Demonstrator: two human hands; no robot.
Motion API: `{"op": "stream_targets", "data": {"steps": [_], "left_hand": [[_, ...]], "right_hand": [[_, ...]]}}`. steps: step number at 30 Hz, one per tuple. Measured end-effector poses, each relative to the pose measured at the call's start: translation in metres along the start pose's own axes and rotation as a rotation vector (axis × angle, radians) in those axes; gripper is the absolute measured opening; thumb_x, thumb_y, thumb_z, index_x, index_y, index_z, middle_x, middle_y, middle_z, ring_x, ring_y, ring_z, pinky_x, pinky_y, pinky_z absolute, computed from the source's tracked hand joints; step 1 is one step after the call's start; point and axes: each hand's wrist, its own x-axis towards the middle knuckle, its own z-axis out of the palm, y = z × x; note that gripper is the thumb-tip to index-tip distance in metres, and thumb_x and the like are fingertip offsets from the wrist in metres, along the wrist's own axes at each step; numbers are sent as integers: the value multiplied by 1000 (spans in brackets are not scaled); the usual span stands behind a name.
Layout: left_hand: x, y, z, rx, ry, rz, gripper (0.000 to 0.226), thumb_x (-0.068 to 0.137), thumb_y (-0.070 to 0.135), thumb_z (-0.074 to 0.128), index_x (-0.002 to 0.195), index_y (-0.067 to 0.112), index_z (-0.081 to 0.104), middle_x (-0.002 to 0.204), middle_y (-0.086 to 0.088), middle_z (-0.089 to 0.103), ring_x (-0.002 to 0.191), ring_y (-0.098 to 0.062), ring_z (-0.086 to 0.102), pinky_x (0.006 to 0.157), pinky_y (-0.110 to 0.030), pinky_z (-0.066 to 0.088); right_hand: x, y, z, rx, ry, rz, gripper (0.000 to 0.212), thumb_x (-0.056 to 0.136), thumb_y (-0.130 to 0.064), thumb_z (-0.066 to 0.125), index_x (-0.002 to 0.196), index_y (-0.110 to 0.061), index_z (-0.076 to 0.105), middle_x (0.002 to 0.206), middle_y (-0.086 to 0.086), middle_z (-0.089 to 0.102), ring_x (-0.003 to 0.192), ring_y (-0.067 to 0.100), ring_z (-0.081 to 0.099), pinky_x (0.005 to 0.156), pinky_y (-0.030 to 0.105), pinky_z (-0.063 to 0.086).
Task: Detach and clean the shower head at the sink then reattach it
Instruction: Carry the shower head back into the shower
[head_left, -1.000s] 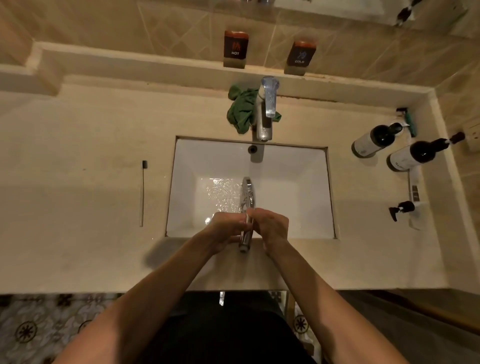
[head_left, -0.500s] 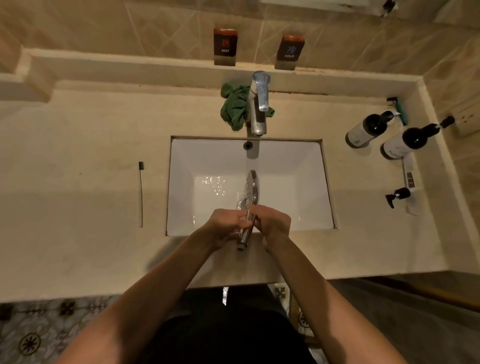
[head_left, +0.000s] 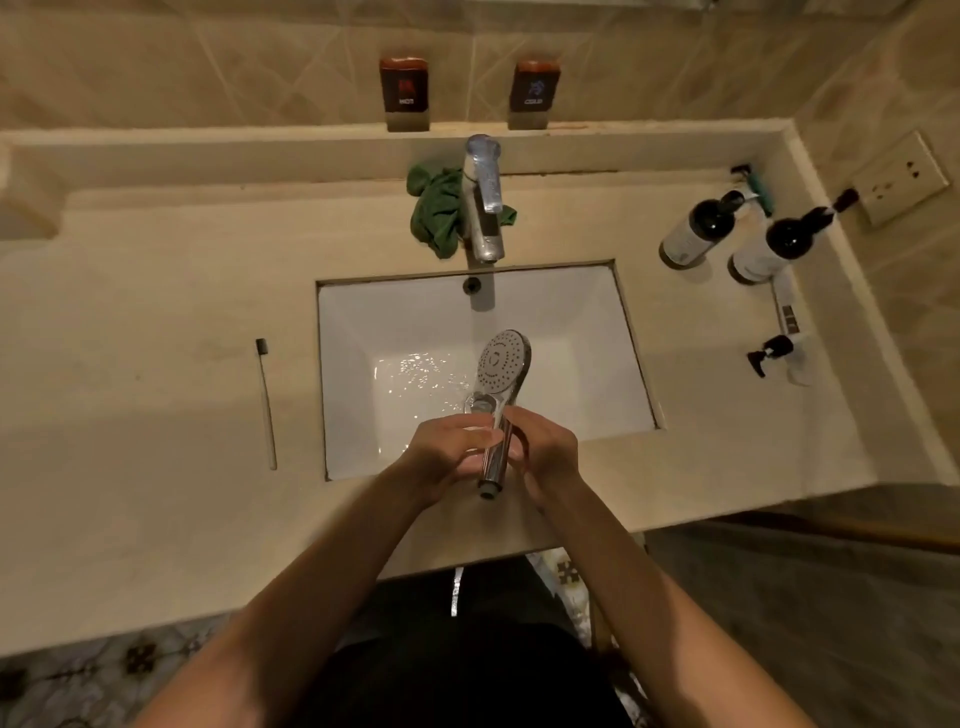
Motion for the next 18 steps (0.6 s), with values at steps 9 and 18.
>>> {"op": "stream_targets", "data": {"steps": [9,18], "left_hand": [[0,-5,36,181,-155,-83,35,82,6,74,116,12,74,108,-21,72,97,-35,71,86,-39,60],[-8,-32,108,357,-229,-78,42,80,-3,75,119,8,72,108,-14,77,83,-18,76,65,-23,59]], "right_hand": [[-12,33,-50,23,-1,-343,13,97,-9,68,104,1,70,83,6,72,72,11,61,67,8,50],[-48,54,-112,671,40,-15,28,105,-19,56,118,3,68,93,14,73,83,24,70,76,37,55]]}}
